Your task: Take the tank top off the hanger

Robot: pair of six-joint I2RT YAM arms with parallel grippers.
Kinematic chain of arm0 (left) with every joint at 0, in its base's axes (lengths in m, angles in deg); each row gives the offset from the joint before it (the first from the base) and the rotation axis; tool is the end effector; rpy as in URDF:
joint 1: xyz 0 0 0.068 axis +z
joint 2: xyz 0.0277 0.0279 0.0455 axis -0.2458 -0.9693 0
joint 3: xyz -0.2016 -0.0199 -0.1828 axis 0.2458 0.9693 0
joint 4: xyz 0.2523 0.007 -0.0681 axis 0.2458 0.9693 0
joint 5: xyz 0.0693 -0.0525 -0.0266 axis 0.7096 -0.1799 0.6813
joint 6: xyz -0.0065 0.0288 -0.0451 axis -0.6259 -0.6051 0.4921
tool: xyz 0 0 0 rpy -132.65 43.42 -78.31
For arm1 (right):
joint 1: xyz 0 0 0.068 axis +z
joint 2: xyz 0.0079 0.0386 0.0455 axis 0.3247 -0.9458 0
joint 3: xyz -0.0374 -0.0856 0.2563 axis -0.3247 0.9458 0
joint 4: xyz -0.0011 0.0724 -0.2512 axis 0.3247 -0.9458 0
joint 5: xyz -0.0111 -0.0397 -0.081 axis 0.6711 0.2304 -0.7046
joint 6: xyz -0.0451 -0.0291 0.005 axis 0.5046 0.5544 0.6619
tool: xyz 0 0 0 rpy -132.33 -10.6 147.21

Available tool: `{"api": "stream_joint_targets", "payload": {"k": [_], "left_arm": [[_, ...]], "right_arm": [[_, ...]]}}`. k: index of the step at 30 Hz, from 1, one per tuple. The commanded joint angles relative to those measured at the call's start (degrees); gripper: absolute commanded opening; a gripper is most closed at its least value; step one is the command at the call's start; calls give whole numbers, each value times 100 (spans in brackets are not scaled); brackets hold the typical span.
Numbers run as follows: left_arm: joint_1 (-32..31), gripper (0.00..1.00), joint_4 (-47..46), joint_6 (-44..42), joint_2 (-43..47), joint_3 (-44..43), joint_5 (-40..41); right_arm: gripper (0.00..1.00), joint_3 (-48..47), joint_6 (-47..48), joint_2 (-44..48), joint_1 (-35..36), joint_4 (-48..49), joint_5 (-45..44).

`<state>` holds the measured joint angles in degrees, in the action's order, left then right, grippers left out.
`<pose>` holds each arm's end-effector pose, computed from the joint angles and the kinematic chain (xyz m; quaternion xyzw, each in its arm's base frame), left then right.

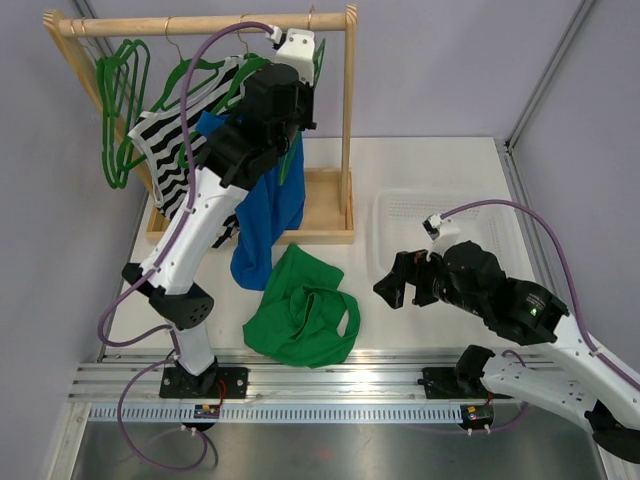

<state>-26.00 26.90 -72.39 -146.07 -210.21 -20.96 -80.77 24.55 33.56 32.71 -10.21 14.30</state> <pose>0.2756 -0.2122 0.5423 0.0897 0.7537 -0.0714 0.6471 0.0898 0.1066 0.3603 -0.1244 0.8590 0.2884 0.4044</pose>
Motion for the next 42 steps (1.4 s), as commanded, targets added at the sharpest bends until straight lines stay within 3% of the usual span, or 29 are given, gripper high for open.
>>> {"api": "stream_joint_targets", "payload": {"k": [1,11,13,17,20,21,22,26,34,42], "left_arm": [[76,0,-700,-186,-180,-225,132],[235,0,-578,245,-515,-173,-132],[235,7,-595,297,-427,-33,-184],[217,47,-665,456,81,451,-412],[208,66,-726,587,678,1074,-771],[200,90,-779,649,890,1319,-834],[200,99,-875,780,1092,1539,-879],[191,99,-1025,1113,2173,2881,-950],[191,99,-947,1896,4764,5125,-695],[191,99,36,2749,6638,7042,8]], "right_arm": [[99,185,-17,137,37,250,137],[99,660,0,198,37,559,455],[100,721,35,198,37,629,490],[99,792,158,-11,37,769,542],[100,775,307,-406,37,998,876],[99,766,299,-539,29,1059,937],[99,740,325,-679,37,1216,981],[99,617,492,-1688,98,1622,1096],[99,494,694,-3000,949,2728,-80],[99,-86,975,-4564,1751,3186,-943]]}}
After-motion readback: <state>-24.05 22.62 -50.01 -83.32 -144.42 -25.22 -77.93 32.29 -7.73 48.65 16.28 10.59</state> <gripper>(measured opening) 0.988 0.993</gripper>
